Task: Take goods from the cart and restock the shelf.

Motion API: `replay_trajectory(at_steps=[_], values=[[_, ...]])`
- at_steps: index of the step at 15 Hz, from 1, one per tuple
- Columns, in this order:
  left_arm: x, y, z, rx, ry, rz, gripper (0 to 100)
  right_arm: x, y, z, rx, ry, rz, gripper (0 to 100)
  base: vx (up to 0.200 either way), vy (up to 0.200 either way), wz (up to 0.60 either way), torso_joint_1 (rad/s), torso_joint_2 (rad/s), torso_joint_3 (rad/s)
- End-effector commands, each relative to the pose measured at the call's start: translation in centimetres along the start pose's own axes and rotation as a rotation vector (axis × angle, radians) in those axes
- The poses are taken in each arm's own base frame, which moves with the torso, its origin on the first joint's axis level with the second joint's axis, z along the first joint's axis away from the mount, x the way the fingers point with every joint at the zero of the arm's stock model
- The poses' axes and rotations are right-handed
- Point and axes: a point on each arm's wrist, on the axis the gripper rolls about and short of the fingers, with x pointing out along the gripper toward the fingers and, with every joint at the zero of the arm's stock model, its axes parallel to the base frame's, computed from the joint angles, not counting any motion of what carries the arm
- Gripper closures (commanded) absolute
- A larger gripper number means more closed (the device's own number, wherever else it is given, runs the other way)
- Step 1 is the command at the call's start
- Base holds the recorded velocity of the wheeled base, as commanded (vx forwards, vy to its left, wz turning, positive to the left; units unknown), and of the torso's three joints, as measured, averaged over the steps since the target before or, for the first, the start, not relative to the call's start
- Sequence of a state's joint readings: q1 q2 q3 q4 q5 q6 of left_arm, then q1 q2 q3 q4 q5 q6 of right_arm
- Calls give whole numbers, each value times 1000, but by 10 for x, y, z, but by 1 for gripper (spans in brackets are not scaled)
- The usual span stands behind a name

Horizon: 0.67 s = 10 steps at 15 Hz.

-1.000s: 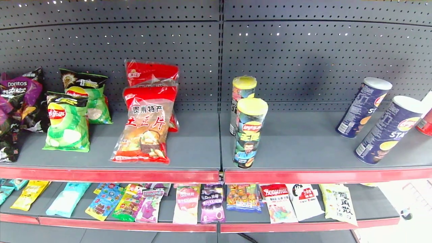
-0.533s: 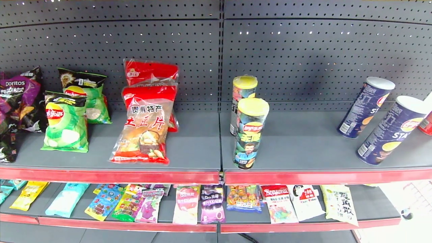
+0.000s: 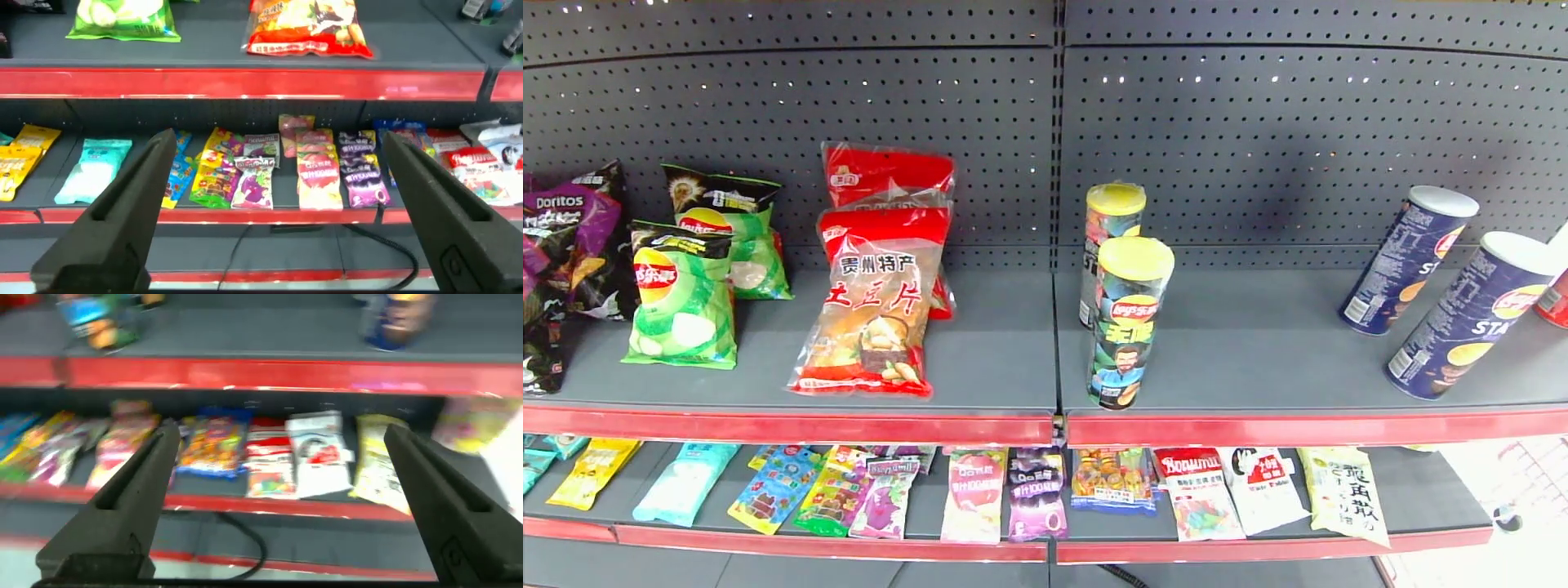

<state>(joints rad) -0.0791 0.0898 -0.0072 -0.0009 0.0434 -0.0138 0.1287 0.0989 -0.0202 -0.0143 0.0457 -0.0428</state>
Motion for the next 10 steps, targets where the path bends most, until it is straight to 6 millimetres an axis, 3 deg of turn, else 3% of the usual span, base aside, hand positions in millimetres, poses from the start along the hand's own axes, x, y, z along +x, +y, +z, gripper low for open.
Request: replay_trajectory(at_steps=[1,4,10], values=[[0,0,-1,-1,7,5,0,1,0,-2,-32,1,-10,0,0,0,0,0,0,0],[-1,-1,-2,-3,-15,37,0,0,1,-7,36,10,-203,0,0,0,0,0,0,0],[-7,-2,-4,6,-84,72,0,-6,2,-9,36,-58,-179,0,0,0,0,0,0,0]])
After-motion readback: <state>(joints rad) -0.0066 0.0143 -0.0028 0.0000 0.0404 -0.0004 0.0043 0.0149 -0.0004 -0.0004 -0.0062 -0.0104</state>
